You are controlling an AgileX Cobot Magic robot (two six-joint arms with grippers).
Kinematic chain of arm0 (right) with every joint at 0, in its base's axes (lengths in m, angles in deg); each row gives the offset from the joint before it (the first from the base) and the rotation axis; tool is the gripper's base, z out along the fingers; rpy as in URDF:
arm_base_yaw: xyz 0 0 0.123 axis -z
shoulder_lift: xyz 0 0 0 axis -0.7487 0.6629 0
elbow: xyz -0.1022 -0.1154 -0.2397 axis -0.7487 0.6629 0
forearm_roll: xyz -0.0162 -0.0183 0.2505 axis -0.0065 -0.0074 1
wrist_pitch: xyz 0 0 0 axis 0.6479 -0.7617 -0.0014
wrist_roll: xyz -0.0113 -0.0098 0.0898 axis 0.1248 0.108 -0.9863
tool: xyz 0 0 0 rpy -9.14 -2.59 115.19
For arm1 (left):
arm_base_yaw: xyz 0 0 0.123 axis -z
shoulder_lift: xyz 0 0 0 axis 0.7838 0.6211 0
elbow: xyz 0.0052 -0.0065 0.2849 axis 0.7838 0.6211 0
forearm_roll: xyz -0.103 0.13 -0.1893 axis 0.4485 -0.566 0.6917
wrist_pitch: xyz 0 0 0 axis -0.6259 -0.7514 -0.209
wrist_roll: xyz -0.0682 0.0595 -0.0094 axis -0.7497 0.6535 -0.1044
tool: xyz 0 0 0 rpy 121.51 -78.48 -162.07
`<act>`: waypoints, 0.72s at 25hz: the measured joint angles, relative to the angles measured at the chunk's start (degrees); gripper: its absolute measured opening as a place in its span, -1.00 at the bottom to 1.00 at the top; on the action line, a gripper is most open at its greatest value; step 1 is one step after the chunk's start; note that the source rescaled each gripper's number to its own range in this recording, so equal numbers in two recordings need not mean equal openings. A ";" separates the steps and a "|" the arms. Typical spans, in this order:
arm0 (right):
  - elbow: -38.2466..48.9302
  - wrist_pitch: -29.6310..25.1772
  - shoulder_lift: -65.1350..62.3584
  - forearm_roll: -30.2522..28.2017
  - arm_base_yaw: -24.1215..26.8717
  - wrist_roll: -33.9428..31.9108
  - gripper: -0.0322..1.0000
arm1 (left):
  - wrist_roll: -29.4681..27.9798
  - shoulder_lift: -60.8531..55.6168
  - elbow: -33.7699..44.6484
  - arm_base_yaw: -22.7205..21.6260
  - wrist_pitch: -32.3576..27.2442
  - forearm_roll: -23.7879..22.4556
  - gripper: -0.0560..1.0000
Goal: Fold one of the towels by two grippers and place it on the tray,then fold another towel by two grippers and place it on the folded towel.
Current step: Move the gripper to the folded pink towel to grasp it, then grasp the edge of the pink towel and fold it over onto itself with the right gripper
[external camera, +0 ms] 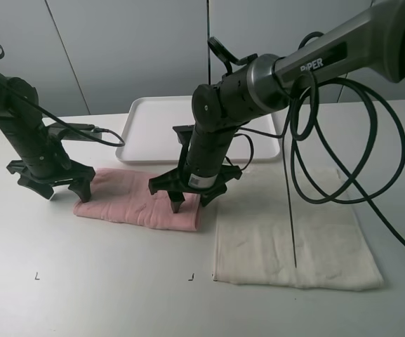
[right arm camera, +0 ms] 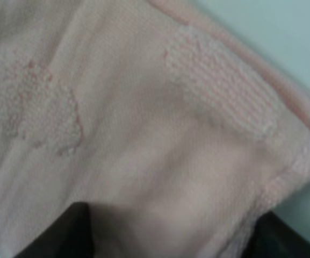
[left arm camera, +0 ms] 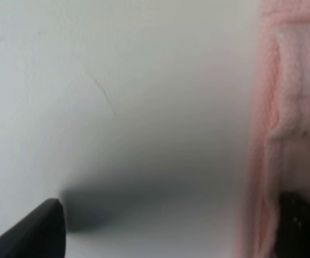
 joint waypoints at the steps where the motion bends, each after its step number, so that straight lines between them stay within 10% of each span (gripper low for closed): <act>1: -0.12 0.00 0.12 0.16 0.00 0.03 -0.07 | 0.00 0.00 0.00 0.00 0.00 0.00 0.99; 5: -0.12 0.75 0.35 1.48 0.00 0.25 -0.84 | 0.00 0.00 0.00 0.00 0.00 0.00 0.99; 18: -0.24 0.65 -3.96 7.88 0.00 3.99 -0.86 | 0.00 0.00 0.00 0.00 0.00 -0.21 0.99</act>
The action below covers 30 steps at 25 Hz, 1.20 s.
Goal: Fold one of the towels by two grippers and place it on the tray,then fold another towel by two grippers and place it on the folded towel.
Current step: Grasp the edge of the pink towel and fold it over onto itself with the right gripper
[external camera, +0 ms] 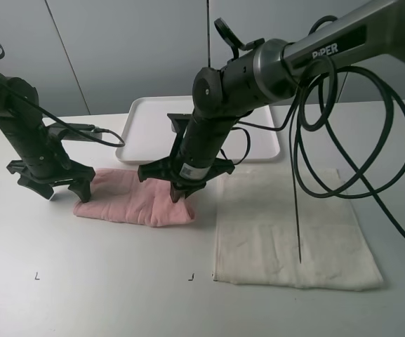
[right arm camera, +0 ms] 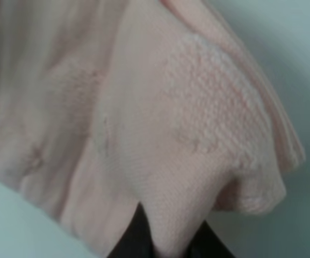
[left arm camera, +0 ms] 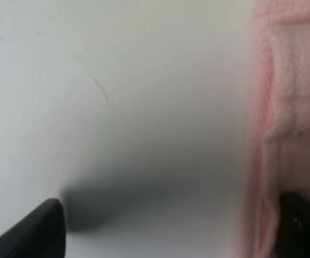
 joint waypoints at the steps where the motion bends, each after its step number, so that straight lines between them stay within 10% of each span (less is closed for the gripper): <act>1: 0.00 0.00 -0.66 1.56 0.00 0.85 -0.86 | 0.00 0.00 0.00 0.00 0.00 0.00 0.99; 10: -1.28 0.77 -1.65 18.45 0.00 11.20 -0.86 | 0.00 0.00 0.00 0.00 0.00 0.00 0.99; 22: -1.56 2.85 6.40 62.77 0.00 39.95 -0.86 | 0.00 0.00 0.00 0.00 -0.11 0.00 0.99; 30: -1.56 4.37 9.60 69.86 -0.23 45.36 -0.86 | 0.00 0.00 0.00 0.00 -0.11 0.11 0.99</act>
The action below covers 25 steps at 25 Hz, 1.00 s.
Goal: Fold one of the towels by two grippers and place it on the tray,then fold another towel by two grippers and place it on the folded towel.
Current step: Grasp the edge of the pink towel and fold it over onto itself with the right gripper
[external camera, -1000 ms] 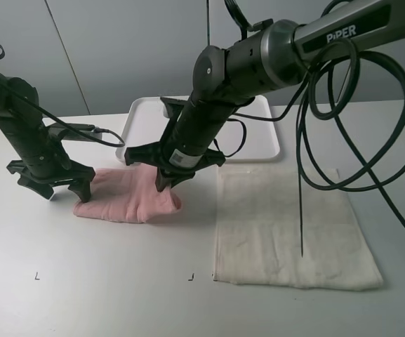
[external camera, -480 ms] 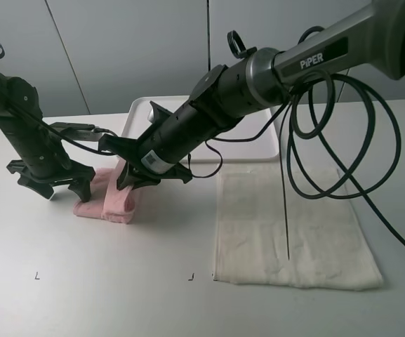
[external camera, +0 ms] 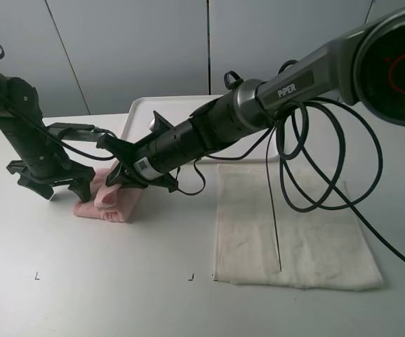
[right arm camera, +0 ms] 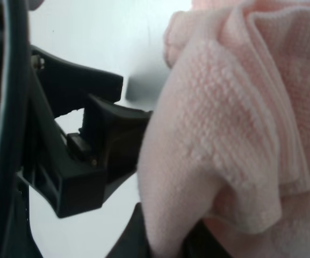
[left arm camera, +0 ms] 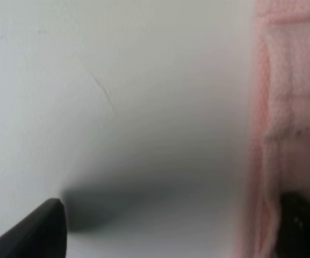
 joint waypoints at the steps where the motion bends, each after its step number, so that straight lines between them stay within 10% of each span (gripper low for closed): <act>1: 0.00 0.80 0.27 0.59 -0.27 0.57 -0.86 | 0.00 0.00 0.00 0.00 0.00 0.10 0.99; 25: -0.04 4.05 1.84 3.47 -1.89 3.14 -0.79 | 2.22 -12.73 -7.53 0.00 -8.76 -1.17 0.99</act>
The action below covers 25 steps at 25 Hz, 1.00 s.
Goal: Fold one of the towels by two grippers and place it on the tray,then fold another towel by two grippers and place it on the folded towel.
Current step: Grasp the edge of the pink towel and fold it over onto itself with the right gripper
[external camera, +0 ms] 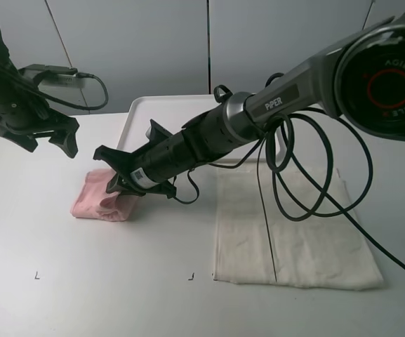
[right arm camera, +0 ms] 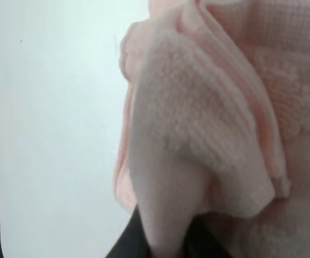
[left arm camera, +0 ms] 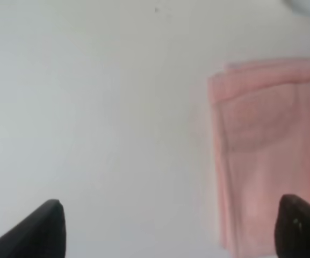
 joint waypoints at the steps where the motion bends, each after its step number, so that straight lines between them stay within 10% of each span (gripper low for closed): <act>1: 0.00 -0.41 0.00 0.59 0.00 0.00 -0.70 | 0.27 -0.51 -0.91 0.00 -0.79 0.00 0.99; 6: -0.10 -4.59 0.00 4.04 0.00 3.52 -0.02 | 1.31 -1.12 -4.82 -0.03 -4.97 -0.33 0.99; 14: -4.42 -4.85 0.13 4.13 -1.63 3.52 0.06 | 2.08 -1.12 -7.30 -0.03 -6.62 -0.47 0.98; 20: -9.48 -8.17 0.13 4.29 -1.66 5.26 0.54 | 2.88 -1.12 -7.30 -0.03 -6.12 -0.47 0.98; 25: -9.62 -8.05 0.13 -7.61 -0.01 -1.46 0.58 | 4.04 -1.12 -7.30 -0.03 -5.78 -0.47 0.98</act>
